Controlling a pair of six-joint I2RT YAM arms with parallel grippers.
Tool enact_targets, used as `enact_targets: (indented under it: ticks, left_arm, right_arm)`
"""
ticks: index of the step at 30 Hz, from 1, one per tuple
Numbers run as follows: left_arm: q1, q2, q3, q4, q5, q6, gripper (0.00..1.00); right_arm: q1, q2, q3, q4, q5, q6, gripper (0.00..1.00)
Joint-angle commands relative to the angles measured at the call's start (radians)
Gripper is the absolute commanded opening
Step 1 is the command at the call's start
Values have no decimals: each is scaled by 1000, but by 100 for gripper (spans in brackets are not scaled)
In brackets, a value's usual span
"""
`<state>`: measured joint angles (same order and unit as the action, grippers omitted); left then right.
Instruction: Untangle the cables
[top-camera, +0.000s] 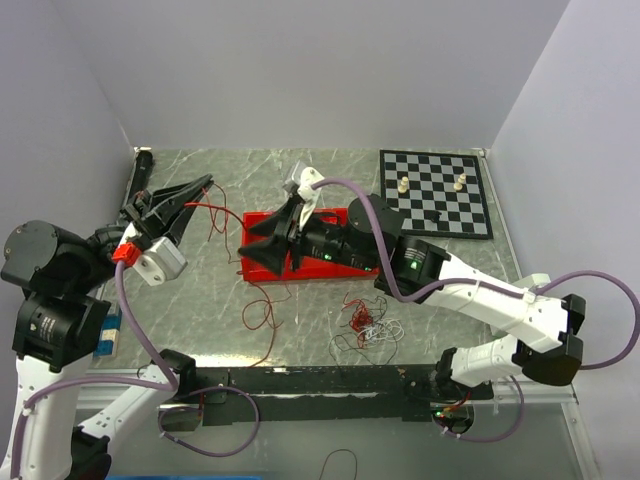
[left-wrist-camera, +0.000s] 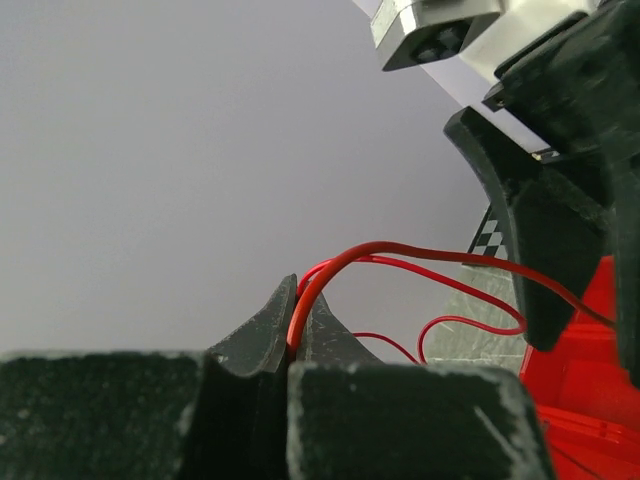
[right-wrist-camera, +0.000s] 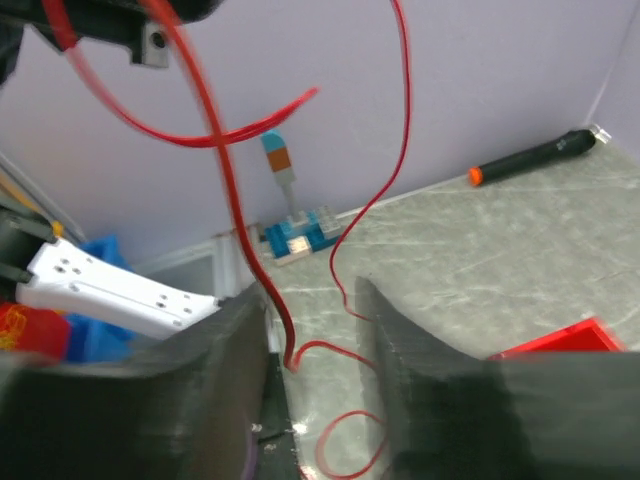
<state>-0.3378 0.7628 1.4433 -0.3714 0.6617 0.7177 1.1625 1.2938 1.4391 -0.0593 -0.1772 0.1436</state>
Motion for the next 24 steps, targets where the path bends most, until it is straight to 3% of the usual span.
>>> enact_targets:
  ticks: [1, 2, 4, 11, 18, 24]
  left_arm:
    - [3, -17, -3, 25, 16, -1, 3]
    - [3, -20, -4, 19, 13, 8, 4]
    - [5, -29, -24, 9, 10, 25, 5]
    - [3, -98, -148, -37, 36, 141, 6]
    - [3, -163, -245, -123, 72, 265, 10]
    - [3, -172, -261, -196, 65, 342, 7]
  right_arm:
    - [8, -10, 41, 36, 48, -2, 24]
    - [8, -33, 26, 35, 73, -4, 10]
    - [8, -77, -9, 35, 113, -15, 0]
    - [8, -238, -63, -23, 223, -81, 0]
    - [8, -254, 35, -119, 236, -134, 0]
    - [8, -246, 87, -135, 246, -186, 0]
